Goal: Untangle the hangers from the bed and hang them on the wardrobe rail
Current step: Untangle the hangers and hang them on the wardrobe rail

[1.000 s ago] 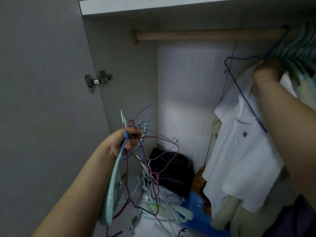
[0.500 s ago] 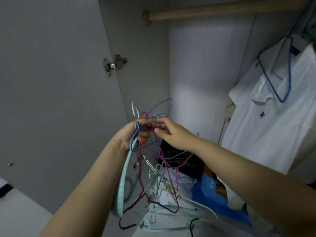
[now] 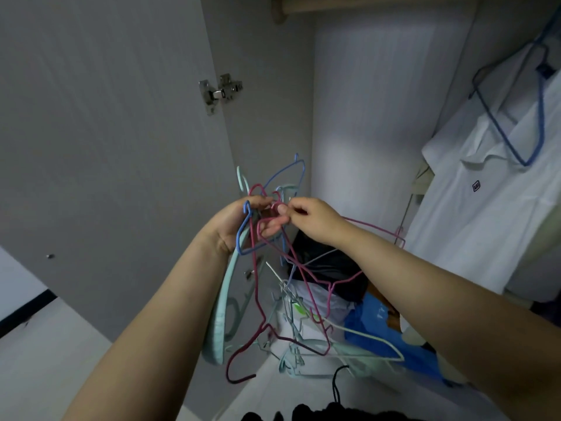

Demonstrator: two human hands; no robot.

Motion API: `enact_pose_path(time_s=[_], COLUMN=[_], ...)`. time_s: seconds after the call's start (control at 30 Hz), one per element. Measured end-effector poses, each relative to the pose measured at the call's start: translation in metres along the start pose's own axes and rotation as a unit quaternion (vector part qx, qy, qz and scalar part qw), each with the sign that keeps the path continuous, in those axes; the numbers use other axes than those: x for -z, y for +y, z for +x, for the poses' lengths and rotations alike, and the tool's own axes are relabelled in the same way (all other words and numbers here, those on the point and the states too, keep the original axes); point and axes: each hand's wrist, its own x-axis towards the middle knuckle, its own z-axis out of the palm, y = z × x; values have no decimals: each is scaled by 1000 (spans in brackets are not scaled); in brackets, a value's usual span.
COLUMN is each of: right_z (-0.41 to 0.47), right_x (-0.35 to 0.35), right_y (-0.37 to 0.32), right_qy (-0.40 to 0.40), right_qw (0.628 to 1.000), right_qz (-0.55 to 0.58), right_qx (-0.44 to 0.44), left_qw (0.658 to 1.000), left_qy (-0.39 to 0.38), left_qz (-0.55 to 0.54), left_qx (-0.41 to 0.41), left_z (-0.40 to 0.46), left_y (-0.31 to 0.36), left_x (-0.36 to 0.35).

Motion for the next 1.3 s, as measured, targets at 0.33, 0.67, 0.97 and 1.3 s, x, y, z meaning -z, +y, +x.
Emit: enact_pose_path(time_s=[0.33,0.67,0.97,1.3], right_z=[-1,-11,-39,-54], right_x=[23,19,4,4], right_y=[-11,28,75,120], right_qy=[54,19,-26,-116], right_qw=[997,983,955,919], right_qz=[-39,-164,-266,-361], right_qx=[40,77,126,103], left_qw=[998,999,996,998], left_qy=[55,25,-76,-58], left_qz=[17,-1,-26,1], left_qx=[2,-22,-30,-18], left_z=[-3,-5,-6,-11], left_y=[-4,13,22,21], left_x=[1,15,26,18])
